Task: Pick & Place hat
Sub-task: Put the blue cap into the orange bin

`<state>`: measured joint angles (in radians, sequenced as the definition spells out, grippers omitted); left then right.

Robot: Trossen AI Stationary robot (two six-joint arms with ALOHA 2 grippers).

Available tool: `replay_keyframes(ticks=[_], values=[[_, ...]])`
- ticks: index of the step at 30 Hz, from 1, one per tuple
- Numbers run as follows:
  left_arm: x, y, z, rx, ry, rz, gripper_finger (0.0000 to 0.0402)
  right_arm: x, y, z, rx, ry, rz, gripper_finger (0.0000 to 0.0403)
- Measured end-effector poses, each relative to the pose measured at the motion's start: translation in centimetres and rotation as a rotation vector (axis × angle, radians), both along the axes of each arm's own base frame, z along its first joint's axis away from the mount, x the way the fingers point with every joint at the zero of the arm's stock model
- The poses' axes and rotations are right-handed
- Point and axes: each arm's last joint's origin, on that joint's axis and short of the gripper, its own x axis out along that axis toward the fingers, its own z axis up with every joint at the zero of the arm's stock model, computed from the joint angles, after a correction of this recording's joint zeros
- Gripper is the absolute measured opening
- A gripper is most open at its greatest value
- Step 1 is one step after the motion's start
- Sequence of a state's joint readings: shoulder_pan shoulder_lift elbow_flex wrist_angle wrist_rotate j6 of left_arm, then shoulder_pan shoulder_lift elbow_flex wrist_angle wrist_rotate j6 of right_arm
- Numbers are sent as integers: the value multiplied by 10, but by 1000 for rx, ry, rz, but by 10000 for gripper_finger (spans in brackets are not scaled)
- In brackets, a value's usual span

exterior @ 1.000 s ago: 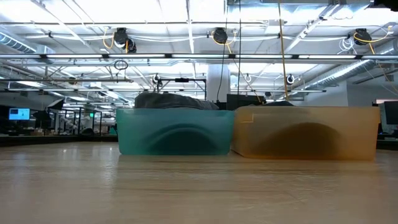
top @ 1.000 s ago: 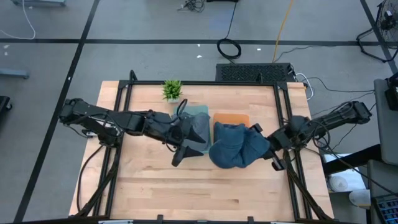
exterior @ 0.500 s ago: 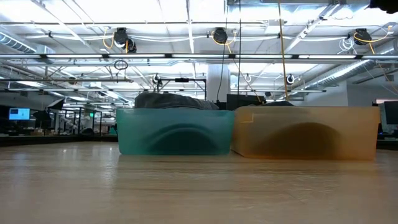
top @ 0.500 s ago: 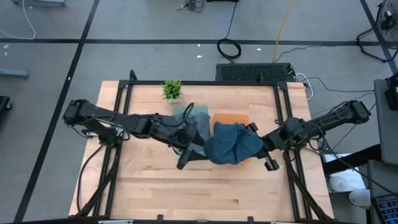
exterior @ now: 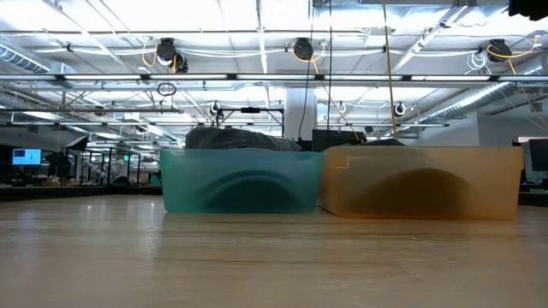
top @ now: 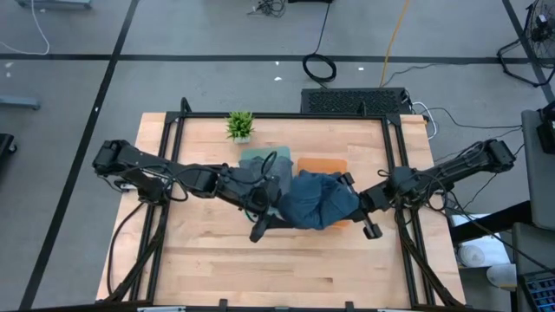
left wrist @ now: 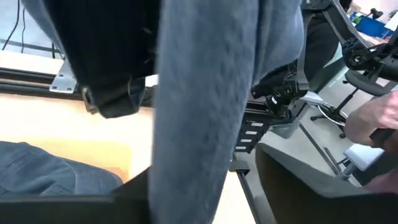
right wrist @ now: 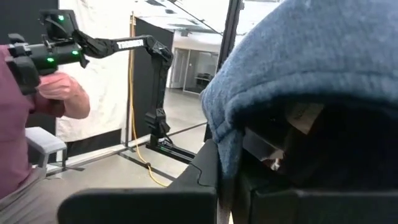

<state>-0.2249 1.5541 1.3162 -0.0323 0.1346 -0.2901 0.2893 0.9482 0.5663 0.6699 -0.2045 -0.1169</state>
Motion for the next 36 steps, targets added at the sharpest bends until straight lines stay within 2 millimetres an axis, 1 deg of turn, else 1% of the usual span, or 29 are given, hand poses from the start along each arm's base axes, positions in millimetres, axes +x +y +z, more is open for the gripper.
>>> replay_keyframes(ticks=[8,12,13,16,19,25,29,32,36], values=[[0,0,-1,0,10,-2,83,0,-1,0,5,2,-22,2],[-2,-1,-3,12,30,-14,19,1,-1,0,13,7,-33,21],[-2,-1,-3,14,34,-19,13,1,-1,0,13,7,-35,29],[-2,0,-4,25,41,-31,14,1,-2,1,48,14,-51,58],[-3,0,-7,40,72,-33,8,0,-3,-2,100,81,-57,101],[-23,5,-10,114,219,-38,7,-8,-5,-9,163,251,-52,205],[-29,6,-14,134,294,-37,7,-15,-7,-12,202,346,-52,266],[-38,5,-14,143,348,-45,7,-20,-8,-14,232,398,-51,296],[-41,4,-20,144,419,-56,7,-27,-12,-9,283,391,-62,312]])
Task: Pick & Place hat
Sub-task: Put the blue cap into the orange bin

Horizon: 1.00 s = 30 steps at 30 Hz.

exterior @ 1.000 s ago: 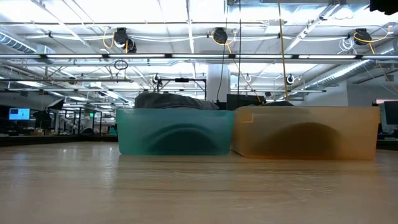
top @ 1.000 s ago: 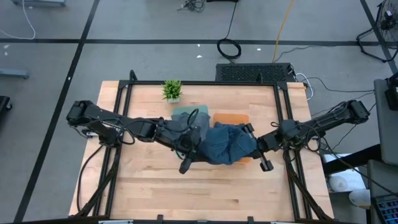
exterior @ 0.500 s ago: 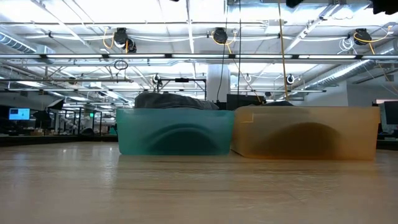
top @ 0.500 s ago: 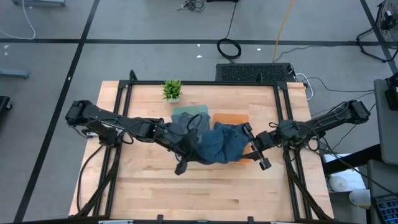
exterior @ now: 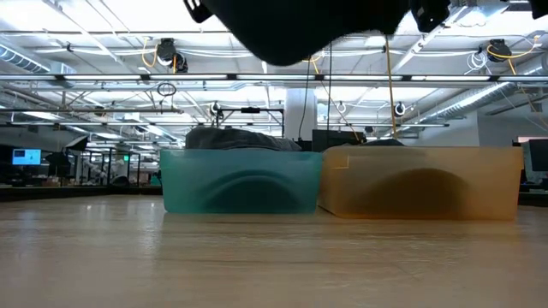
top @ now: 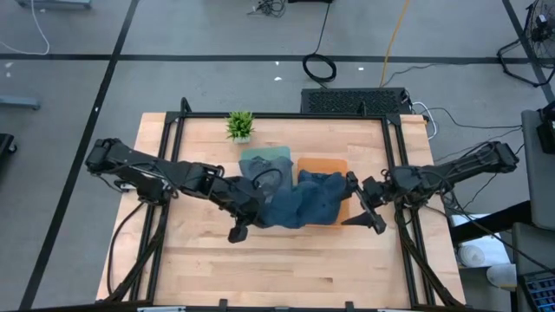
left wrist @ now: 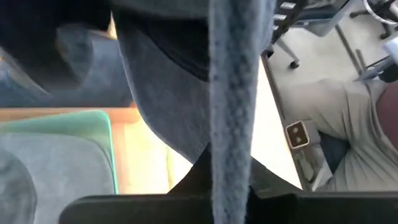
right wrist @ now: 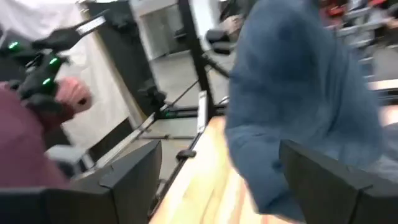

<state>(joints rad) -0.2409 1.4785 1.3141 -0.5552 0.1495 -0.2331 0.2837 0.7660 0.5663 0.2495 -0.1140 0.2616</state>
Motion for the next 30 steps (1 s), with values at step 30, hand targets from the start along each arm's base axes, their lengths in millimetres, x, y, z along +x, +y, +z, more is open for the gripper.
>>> replay_keyframes(ticks=[30], values=[[6,-8,-1,-77,-19,-97,7,33,-15,-12,84,21,-239,311]])
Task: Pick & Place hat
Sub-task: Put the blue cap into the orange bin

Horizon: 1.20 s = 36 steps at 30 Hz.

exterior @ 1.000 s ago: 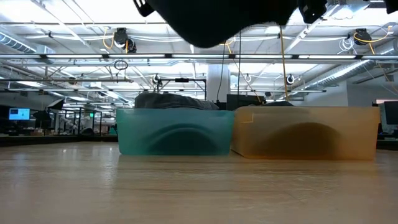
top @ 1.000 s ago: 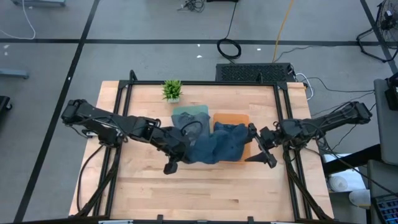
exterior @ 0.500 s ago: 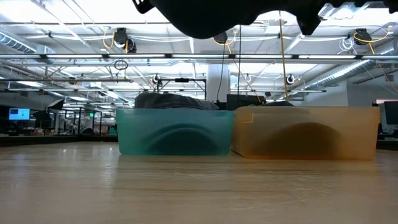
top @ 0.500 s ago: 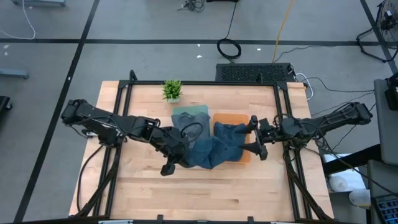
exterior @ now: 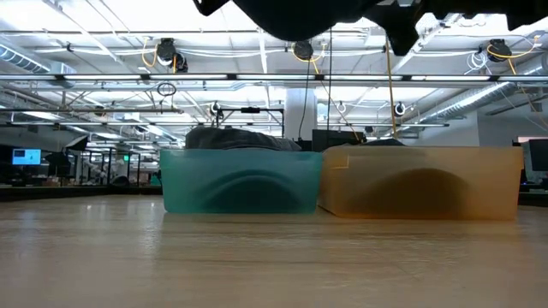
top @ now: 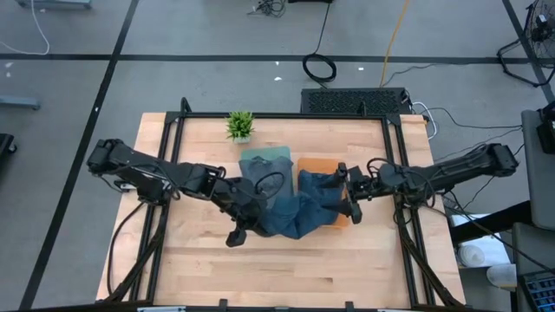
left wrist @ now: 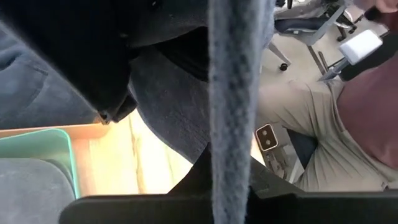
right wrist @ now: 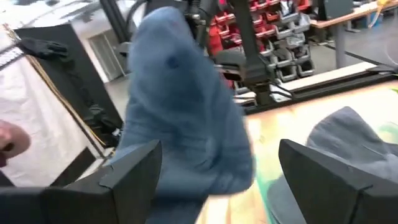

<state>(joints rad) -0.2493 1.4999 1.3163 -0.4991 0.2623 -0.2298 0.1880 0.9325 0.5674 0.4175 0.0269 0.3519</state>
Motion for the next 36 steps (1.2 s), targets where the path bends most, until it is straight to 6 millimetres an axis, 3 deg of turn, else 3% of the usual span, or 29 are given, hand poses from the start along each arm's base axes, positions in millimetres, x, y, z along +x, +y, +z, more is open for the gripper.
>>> replay_keyframes(ticks=[16,25,30,36], values=[[7,-6,-12,31,27,2,7,59,3,1,-53,99,124,311],[6,-6,-11,25,29,7,7,60,4,-2,-55,147,146,299],[7,-5,-10,25,24,23,7,60,6,0,-54,130,152,215],[7,-3,-10,34,23,39,7,59,7,2,-49,112,158,30]])
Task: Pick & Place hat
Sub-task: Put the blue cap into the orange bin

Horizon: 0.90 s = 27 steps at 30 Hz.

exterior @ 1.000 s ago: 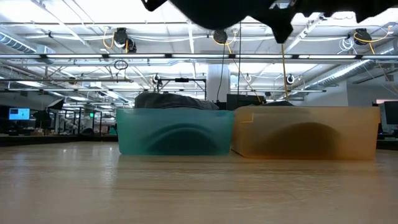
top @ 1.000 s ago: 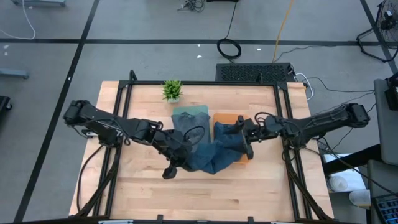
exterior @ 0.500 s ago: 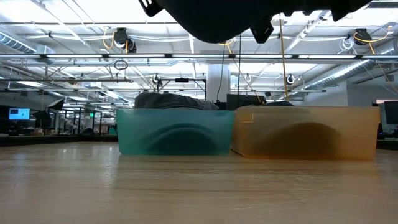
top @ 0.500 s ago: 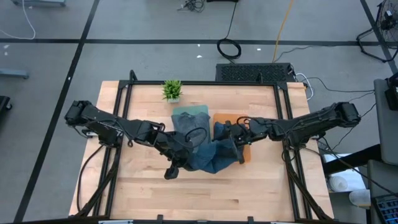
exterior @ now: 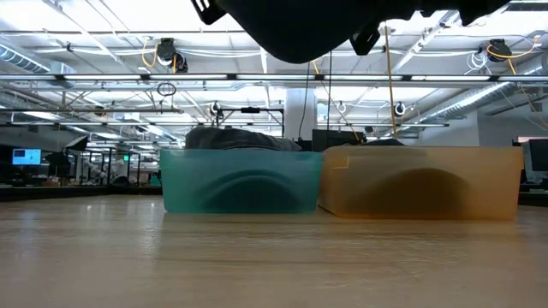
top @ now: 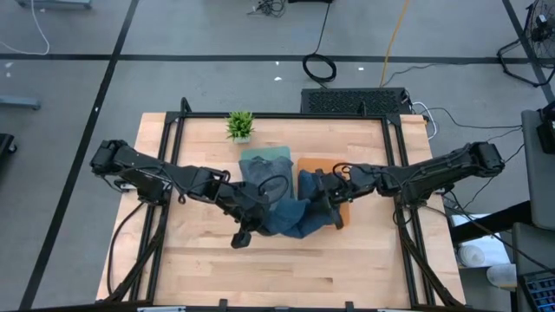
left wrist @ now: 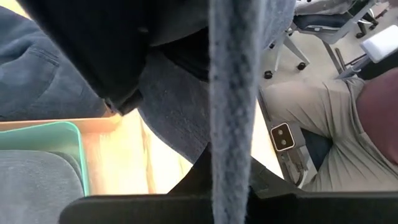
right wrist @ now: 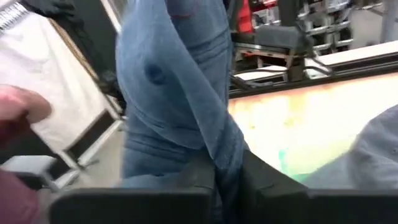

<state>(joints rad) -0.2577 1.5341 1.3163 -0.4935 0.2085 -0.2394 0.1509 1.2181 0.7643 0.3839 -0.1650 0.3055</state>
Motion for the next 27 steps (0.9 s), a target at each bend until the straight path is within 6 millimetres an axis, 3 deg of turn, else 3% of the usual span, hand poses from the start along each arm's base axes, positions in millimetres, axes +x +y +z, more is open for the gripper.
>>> replay_keyframes(ticks=[4,10,18,23,27], values=[[-2,0,-2,13,26,6,7,-4,2,7,125,-1,48,6],[-8,5,-9,73,121,85,11,-21,2,31,280,-54,163,1],[-3,3,2,10,10,58,22,-40,4,48,420,-51,256,0],[-11,8,12,3,-8,30,26,-54,8,63,427,-54,299,0],[-27,20,19,39,40,104,53,-66,12,86,306,-37,283,0]])
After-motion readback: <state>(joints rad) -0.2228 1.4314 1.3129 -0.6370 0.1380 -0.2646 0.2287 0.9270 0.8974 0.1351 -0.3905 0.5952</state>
